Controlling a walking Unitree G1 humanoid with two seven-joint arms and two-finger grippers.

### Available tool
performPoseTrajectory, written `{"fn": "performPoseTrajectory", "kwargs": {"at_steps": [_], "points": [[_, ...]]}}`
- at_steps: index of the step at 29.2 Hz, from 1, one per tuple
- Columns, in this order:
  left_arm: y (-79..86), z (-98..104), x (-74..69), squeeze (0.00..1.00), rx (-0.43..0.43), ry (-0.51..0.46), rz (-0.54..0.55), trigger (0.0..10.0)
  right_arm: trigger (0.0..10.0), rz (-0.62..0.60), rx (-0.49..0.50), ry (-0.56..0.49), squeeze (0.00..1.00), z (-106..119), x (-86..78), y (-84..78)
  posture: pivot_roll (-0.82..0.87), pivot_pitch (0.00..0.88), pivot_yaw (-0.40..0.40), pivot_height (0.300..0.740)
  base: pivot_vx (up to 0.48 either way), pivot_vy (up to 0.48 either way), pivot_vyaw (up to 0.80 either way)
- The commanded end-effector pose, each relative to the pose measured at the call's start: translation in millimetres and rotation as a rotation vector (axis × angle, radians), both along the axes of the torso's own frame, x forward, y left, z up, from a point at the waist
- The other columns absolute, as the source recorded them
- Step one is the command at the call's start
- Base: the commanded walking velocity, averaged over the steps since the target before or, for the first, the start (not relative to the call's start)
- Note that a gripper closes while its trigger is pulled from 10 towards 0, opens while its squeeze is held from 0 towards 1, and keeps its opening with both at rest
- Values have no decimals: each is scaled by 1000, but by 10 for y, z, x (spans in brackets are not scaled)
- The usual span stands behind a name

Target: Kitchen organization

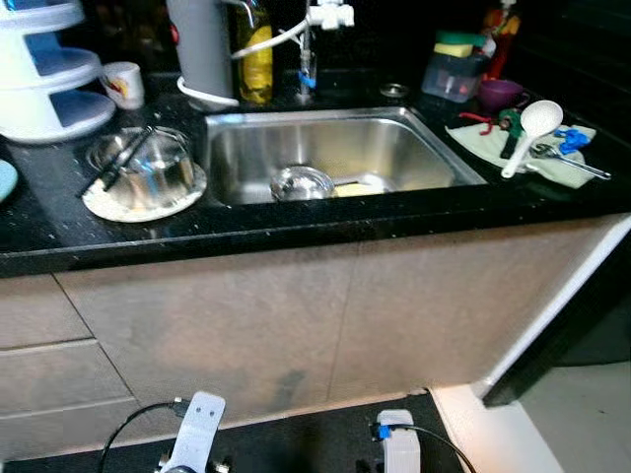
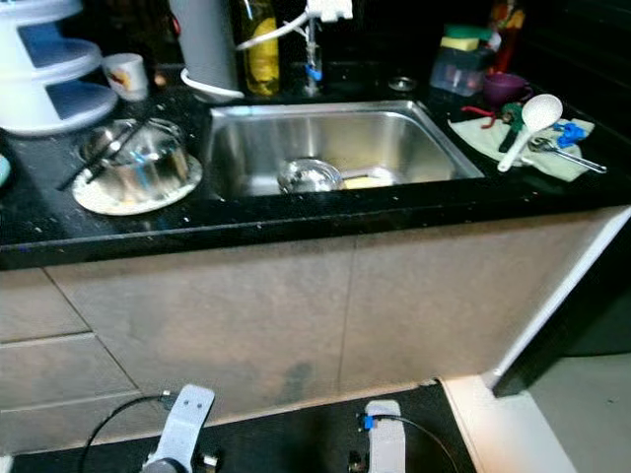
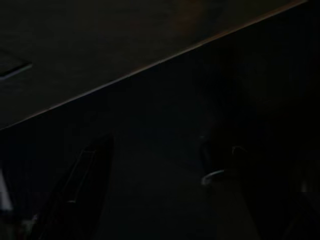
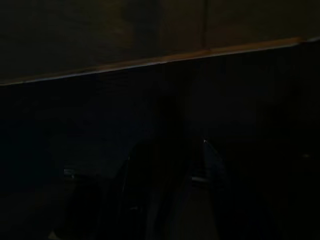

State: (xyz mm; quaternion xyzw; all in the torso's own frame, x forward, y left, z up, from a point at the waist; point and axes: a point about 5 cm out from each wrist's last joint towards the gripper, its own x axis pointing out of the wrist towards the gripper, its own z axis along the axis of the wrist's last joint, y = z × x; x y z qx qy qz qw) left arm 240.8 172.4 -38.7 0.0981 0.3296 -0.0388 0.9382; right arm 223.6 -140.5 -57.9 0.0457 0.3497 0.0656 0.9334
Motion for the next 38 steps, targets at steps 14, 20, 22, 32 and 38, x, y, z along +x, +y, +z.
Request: {"fn": "performPoseTrajectory", "kwargs": {"at_steps": [14, 20, 22, 32, 38], "points": [[73, -65, -57, 0, 13, 21, -4, 10000, 10000, 21, 67, 24, 0, -24, -19, 75, -11, 127, -25, 740, 0, 340, 0], [73, -64, -52, 0, 10, 19, -4, 10000, 10000, 24, 80, 28, 0, -24, -18, 83, -10, 131, -25, 740, 0, 347, -660], [75, -64, -51, 0, 9, 19, -4, 10000, 10000, 24, 76, 27, 0, -25, -20, 81, -10, 131, -25, 740, 0, 347, -400], [95, -59, -41, 0, 9, 16, -6, 10000, 10000, 27, 78, 30, 0, -35, -36, 90, -8, 140, -24, 740, 0, 346, 0], [95, -56, -33, 0, 12, 17, -14, 10000, 10000, 20, 79, 30, 0, -36, -36, 89, -8, 144, -22, 740, 0, 347, 0]]}}
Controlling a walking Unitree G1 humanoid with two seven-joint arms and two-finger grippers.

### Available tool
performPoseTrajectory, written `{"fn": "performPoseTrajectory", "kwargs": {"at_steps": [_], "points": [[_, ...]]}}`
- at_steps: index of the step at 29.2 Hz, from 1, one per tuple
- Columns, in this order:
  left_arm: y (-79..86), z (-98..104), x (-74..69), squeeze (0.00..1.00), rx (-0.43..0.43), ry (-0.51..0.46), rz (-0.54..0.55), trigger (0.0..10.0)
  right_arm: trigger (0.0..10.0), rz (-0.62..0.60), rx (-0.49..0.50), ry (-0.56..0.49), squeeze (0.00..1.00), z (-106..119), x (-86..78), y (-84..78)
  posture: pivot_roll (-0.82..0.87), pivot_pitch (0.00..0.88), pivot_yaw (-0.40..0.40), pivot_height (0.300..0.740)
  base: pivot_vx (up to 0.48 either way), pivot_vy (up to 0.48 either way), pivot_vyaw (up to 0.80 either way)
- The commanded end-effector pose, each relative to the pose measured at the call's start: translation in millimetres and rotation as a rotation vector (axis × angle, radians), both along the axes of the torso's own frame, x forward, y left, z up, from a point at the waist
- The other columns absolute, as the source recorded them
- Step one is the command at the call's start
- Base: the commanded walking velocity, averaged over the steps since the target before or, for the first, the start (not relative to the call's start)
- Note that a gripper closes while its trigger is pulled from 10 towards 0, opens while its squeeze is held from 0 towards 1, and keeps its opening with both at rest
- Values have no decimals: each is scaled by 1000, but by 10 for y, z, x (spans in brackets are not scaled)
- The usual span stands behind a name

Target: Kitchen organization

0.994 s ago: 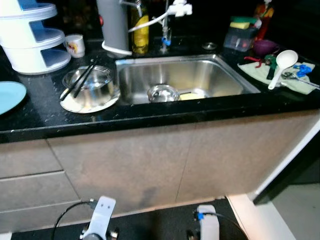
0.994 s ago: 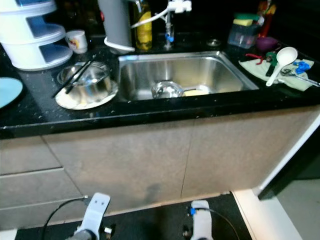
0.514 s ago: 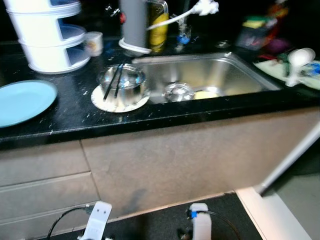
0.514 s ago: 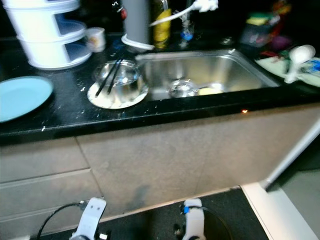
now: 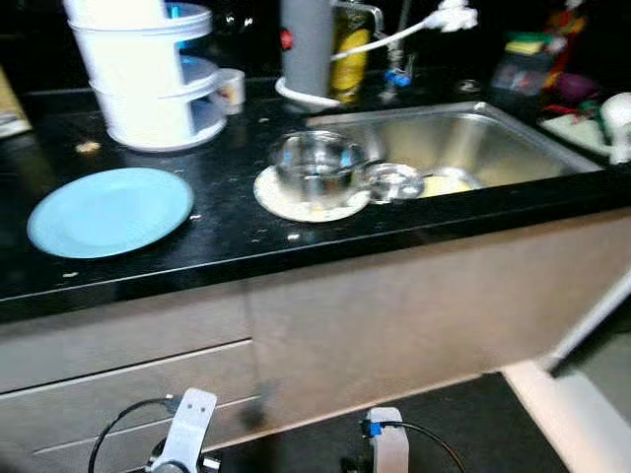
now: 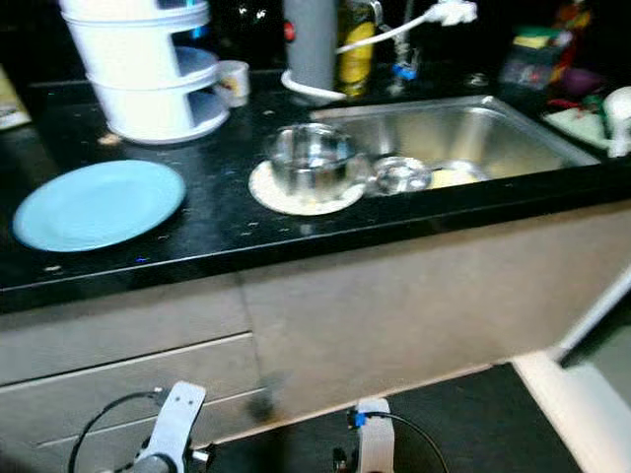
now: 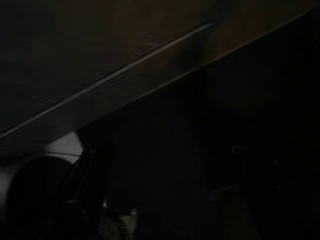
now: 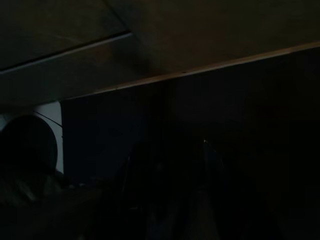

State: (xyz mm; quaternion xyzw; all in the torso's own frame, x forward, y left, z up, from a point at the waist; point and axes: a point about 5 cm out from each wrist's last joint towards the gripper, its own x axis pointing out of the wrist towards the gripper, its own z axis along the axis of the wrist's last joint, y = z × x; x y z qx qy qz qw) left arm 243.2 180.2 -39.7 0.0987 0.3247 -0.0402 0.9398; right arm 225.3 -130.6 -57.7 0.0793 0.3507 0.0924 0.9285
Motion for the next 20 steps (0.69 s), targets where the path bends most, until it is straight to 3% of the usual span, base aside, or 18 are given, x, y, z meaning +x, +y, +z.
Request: {"fn": "performPoseTrajectory", "kwargs": {"at_steps": [1, 10, 20], "points": [[15, -43, -49, 0, 12, 27, -12, 10000, 10000, -11, -3, 23, 0, -38, -51, -14, -8, 148, -21, 740, 0, 345, 0], [-3, -48, -45, 0, 15, 33, -19, 10000, 10000, -33, -19, 25, 0, -45, -59, -61, -12, 149, -19, 740, 0, 309, 0], [-97, -79, -65, 0, 17, 57, -81, 10000, 10000, -55, -25, 23, 0, -38, -44, -123, -14, 152, -19, 740, 0, 0, 0]]}}
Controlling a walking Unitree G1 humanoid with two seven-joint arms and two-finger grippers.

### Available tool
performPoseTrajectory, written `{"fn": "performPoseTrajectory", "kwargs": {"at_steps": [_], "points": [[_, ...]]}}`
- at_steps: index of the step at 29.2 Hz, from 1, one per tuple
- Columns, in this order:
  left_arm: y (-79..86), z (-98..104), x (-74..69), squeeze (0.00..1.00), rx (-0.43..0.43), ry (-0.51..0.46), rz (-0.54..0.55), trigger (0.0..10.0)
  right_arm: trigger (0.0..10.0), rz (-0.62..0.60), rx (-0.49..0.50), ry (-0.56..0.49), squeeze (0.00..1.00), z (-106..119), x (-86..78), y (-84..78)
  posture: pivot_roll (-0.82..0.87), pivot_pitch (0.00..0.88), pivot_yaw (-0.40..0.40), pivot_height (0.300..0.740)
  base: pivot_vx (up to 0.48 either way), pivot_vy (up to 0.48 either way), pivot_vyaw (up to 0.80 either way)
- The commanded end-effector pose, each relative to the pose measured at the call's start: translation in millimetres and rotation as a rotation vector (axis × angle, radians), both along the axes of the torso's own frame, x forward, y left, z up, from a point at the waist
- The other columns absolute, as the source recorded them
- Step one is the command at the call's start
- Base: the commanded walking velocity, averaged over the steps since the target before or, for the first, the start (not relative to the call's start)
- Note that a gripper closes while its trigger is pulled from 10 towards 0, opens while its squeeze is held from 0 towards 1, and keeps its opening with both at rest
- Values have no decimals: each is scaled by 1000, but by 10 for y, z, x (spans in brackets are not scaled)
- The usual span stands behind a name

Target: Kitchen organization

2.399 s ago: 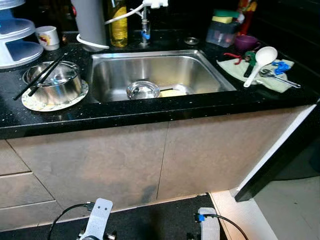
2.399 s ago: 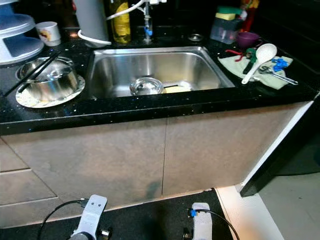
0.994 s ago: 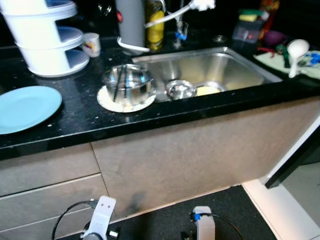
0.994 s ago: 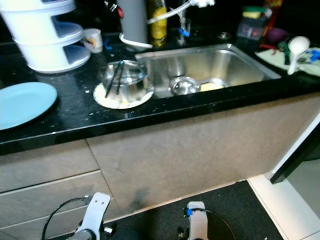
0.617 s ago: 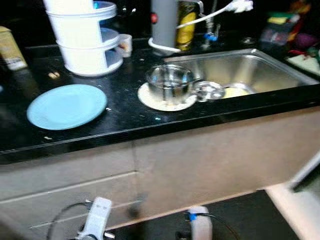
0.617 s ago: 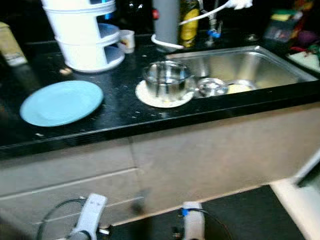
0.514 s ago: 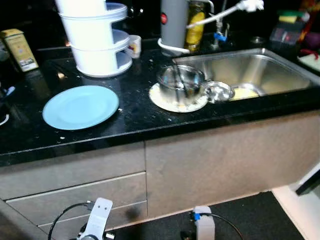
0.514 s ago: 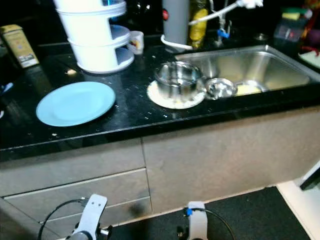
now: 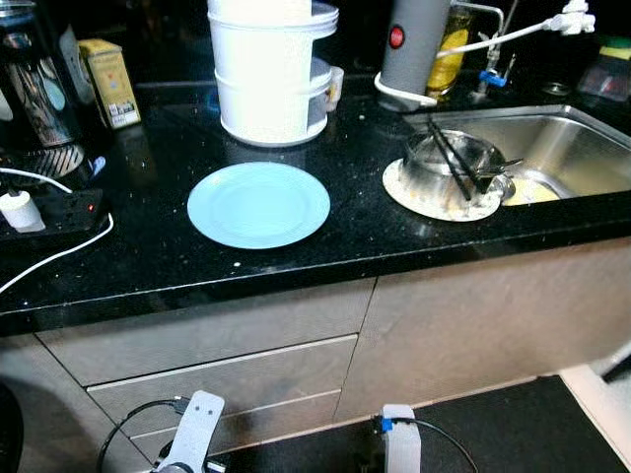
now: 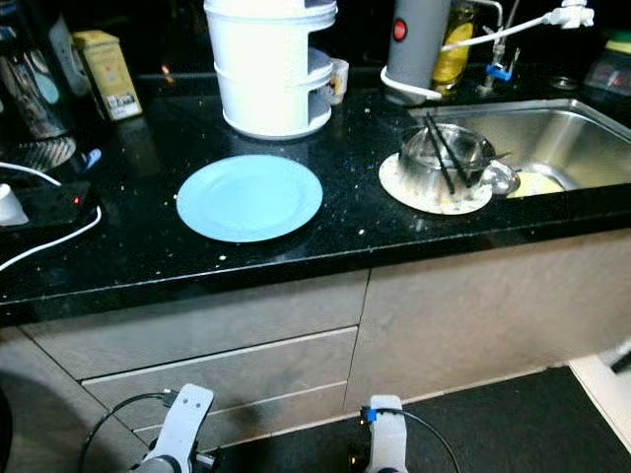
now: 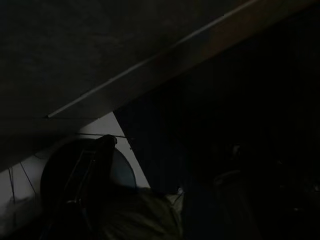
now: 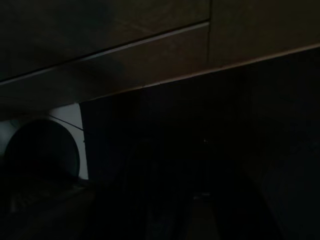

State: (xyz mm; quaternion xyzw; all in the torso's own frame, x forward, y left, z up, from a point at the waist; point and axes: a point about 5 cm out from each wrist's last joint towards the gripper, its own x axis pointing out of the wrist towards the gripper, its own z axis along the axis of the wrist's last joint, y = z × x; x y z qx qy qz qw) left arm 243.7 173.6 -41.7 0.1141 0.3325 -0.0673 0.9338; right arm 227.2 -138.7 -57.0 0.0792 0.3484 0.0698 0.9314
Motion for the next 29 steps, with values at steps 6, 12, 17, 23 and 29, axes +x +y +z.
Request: {"fn": "performPoseTrajectory", "kwargs": {"at_steps": [6, 12, 17, 23, 29], "points": [[-50, -72, -83, 0, 18, 45, -39, 10000, 10000, -20, -13, 29, 0, -49, -69, -64, -16, 153, -16, 740, 0, -400, 0], [-39, -67, -73, 0, 25, 41, -37, 10000, 10000, -26, -14, 31, 0, -58, -86, -82, -16, 154, -16, 740, 0, -480, 0], [-26, -64, -66, 0, 31, 42, -36, 10000, 10000, -30, -14, 32, 0, -61, -92, -93, -18, 154, -13, 740, 0, -480, 0], [-16, -58, -58, 0, 34, 34, -15, 10000, 10000, -31, -15, 30, 0, -59, -88, -100, -20, 149, -12, 740, 0, -400, 0], [39, -43, -52, 0, 47, 6, 20, 10000, 10000, -13, -16, 21, 0, -40, -58, -86, -20, 141, -14, 740, 0, 0, 0]]}}
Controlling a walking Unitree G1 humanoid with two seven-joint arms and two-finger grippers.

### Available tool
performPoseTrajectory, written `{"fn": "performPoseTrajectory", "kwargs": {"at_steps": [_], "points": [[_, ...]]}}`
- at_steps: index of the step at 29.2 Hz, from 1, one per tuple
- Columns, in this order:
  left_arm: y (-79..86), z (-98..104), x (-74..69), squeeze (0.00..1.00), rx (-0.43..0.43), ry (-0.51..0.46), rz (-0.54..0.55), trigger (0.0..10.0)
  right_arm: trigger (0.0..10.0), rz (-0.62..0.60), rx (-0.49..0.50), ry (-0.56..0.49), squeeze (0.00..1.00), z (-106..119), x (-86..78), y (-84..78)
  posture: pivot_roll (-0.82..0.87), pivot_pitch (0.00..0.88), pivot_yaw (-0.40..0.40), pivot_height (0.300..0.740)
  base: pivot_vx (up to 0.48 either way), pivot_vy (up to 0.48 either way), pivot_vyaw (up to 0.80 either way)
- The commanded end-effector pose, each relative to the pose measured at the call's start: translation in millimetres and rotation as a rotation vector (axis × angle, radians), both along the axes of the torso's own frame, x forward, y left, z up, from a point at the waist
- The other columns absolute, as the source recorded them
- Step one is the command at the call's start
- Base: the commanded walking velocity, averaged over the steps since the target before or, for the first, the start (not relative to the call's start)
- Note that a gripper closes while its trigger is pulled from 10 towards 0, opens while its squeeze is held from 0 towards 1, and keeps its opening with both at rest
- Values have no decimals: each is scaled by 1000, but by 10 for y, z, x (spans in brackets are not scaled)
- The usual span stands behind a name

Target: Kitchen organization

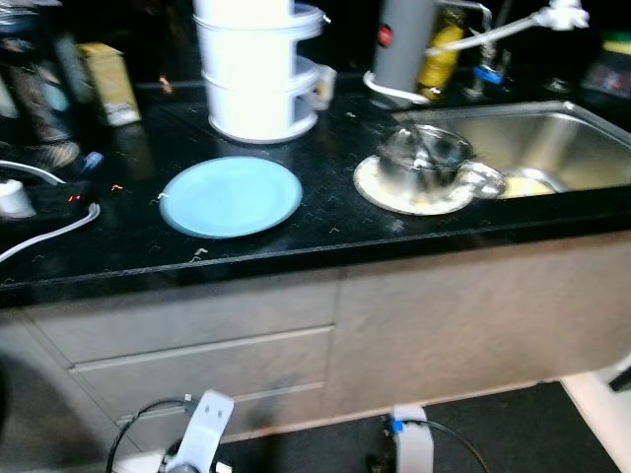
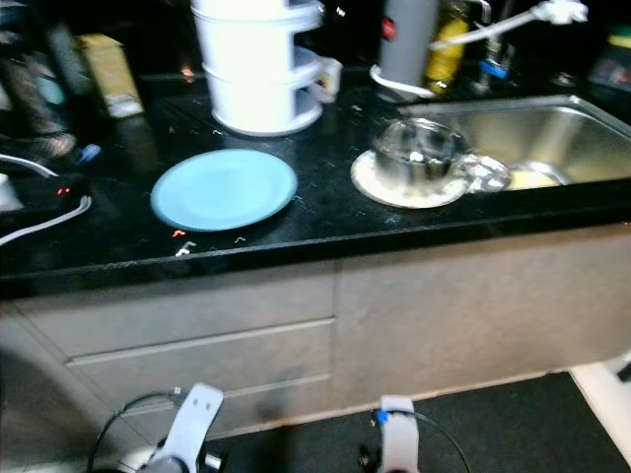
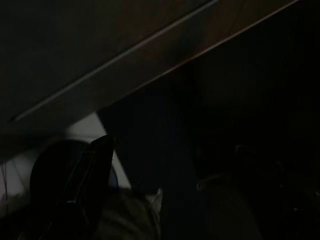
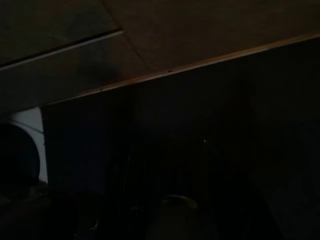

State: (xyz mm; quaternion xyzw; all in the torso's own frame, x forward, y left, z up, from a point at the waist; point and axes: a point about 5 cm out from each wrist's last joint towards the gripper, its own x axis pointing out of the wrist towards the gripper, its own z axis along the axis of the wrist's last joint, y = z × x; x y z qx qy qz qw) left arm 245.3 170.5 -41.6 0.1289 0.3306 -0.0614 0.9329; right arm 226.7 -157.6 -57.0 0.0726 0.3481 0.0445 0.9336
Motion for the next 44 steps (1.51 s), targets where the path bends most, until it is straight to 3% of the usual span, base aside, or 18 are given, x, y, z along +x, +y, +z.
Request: {"fn": "performPoseTrajectory", "kwargs": {"at_steps": [1, 9, 17, 44], "points": [[85, -45, -77, 0, 11, 6, 33, 10000, 10000, 39, 13, 18, 0, -36, -48, 112, -19, 138, -16, 740, 0, 0, 0], [195, -89, -154, 0, 18, 22, 105, 10000, 10000, 97, 5, 29, 0, -51, -69, 180, -18, 132, -20, 740, 0, 0, 0], [207, -69, -142, 0, 9, -3, 110, 10000, 10000, 69, 12, 53, 0, -89, -125, 169, -2, 134, -34, 740, 0, 0, 0], [118, -50, -94, 0, -14, -13, 82, 10000, 10000, 19, 24, 60, 0, -105, -151, 116, -2, 137, -31, 740, 0, 87, 0]]}}
